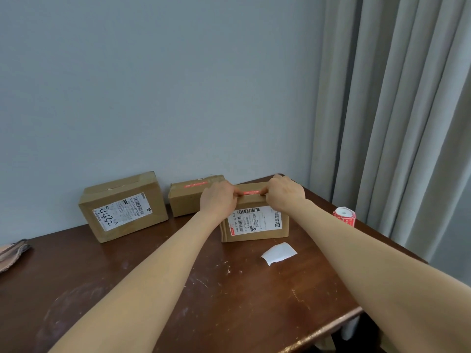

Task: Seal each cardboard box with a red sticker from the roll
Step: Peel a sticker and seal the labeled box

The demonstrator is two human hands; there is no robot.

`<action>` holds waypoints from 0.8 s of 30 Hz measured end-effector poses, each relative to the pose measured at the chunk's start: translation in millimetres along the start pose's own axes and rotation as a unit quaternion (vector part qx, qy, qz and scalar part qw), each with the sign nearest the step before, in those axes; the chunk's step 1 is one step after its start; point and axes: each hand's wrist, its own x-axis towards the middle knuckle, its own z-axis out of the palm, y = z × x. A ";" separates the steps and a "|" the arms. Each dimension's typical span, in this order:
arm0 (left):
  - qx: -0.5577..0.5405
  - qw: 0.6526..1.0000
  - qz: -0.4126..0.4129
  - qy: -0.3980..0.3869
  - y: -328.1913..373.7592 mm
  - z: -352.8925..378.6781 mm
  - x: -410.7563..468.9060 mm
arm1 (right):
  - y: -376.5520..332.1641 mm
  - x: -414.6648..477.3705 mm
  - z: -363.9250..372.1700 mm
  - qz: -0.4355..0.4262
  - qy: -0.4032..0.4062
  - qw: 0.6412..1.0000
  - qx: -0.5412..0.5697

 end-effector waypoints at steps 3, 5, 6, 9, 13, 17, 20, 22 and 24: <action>0.022 1.000 0.011 0.006 4.3 0.1 2.5 | -5.4 3.5 -2.3 -0.008 0.006 1.000 0.004; 0.037 0.999 0.009 -0.029 10.4 2.0 2.0 | -12.0 3.5 2.1 -0.010 -0.005 1.000 -0.009; 0.041 0.998 0.002 -0.049 12.5 3.6 2.0 | -14.2 2.7 5.6 -0.007 -0.013 1.000 -0.016; 0.038 0.996 -0.021 -0.080 13.0 4.7 1.6 | -15.4 1.0 7.3 0.010 -0.027 0.999 -0.015; 0.038 0.998 -0.001 -0.044 12.6 0.1 -4.3 | -13.2 2.3 2.5 0.000 -0.014 1.000 -0.014; 0.037 0.998 0.011 -0.050 11.6 1.1 -10.9 | -11.9 -2.6 5.4 -0.023 -0.025 0.999 -0.008; 0.048 0.998 0.009 -0.032 5.8 -3.9 -15.0 | -9.9 -7.1 0.5 -0.022 -0.009 1.000 -0.009; 0.049 0.998 -0.007 -0.031 0.6 -8.3 -16.3 | -8.0 -9.1 -2.6 -0.018 0.004 1.000 0.000; 0.044 0.998 -0.019 -0.046 -0.4 -10.8 -17.0 | -7.1 -11.3 -3.9 -0.013 0.002 1.000 0.013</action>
